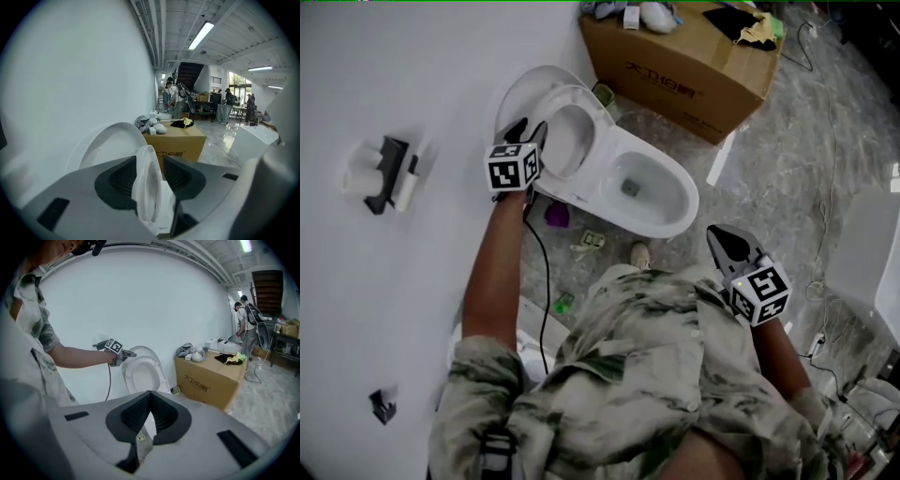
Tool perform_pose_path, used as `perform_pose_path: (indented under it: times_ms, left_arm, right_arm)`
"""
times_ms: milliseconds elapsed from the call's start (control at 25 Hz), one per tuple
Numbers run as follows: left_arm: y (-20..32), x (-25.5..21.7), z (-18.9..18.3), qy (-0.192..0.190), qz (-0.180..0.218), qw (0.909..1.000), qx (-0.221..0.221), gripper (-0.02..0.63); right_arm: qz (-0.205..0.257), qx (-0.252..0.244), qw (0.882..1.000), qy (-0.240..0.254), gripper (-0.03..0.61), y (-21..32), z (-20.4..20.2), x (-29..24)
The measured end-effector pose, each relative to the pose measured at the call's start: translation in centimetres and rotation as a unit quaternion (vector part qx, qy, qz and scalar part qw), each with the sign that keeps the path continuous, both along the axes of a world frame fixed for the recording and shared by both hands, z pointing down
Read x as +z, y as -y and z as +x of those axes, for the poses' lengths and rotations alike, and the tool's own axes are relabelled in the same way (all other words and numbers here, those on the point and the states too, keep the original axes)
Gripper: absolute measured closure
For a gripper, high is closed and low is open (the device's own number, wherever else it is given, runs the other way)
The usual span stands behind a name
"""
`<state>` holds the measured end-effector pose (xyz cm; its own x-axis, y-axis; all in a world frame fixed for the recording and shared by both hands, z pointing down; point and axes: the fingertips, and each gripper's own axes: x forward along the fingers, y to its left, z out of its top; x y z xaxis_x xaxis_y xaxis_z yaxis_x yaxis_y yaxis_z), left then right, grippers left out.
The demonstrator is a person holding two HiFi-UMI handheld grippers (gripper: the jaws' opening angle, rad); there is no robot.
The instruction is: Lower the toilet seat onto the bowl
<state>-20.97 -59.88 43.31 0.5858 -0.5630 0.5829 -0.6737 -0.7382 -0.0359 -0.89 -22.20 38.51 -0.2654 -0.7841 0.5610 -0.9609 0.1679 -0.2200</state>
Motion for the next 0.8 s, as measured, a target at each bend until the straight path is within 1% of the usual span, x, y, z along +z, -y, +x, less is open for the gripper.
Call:
perform_pose_path:
  times_ms: [120, 200, 280, 360, 560, 680, 800]
  left_arm:
    - [1.3, 1.6, 0.2, 0.015, -0.007, 0.9999, 0.004, 0.428]
    - [2.0, 2.4, 0.4, 0.033, -0.003, 0.9994, 0.01, 0.428]
    - [2.9, 3.1, 0.2, 0.049, 0.001, 0.9988, 0.008, 0.428]
    - [3.5, 3.8, 0.0, 0.057, -0.005, 0.9984, 0.002, 0.428]
    - [4.1, 5.2, 0.0, 0.059, -0.026, 0.9979, -0.007, 0.43]
    - [4.1, 5.4, 0.1, 0.059, -0.026, 0.9978, -0.012, 0.492]
    - [4.1, 5.4, 0.2, 0.061, -0.024, 0.9978, -0.012, 0.495]
  right_arm:
    - [-0.004, 0.015, 1.0, -0.003, 0.555, 0.3, 0.5, 0.3]
    - [-0.004, 0.025, 1.0, -0.004, 0.556, 0.4, 0.8, 0.4]
    - [-0.004, 0.034, 0.999, -0.004, 0.556, 0.3, 1.0, 0.5]
    - [-0.008, 0.042, 0.999, -0.002, 0.555, -0.1, 1.1, 0.6]
    - [-0.015, 0.054, 0.998, 0.001, 0.555, -0.7, 1.6, 1.0]
    - [-0.02, 0.058, 0.998, 0.004, 0.555, -1.0, 1.8, 1.1]
    - [-0.022, 0.059, 0.998, 0.006, 0.555, -1.1, 2.1, 1.3]
